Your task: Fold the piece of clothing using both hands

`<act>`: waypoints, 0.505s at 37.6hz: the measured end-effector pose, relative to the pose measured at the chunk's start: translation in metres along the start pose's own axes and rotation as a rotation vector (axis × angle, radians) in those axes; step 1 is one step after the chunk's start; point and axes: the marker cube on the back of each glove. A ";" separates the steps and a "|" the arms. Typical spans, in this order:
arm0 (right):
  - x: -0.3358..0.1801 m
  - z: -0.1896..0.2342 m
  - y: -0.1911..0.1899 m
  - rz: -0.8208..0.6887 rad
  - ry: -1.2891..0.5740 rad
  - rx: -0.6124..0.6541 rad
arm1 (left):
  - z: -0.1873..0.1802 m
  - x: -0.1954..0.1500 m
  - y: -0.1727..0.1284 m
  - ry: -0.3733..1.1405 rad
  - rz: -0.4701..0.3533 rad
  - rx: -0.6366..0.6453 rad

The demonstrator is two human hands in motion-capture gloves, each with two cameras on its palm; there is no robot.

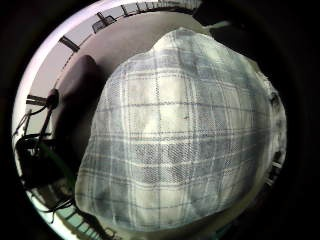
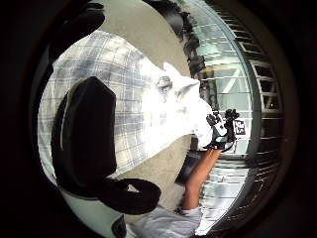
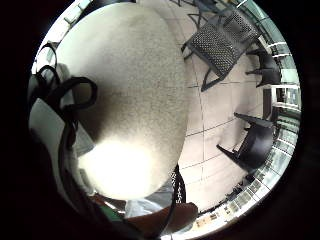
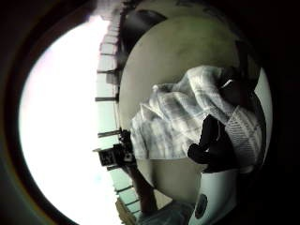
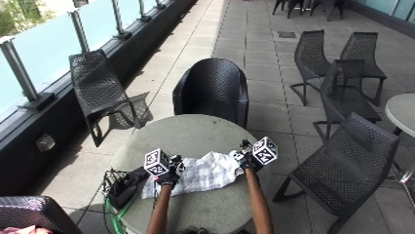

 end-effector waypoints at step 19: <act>-0.180 0.117 0.072 -0.256 -0.131 -0.284 | -0.079 -0.015 0.028 0.191 0.060 0.316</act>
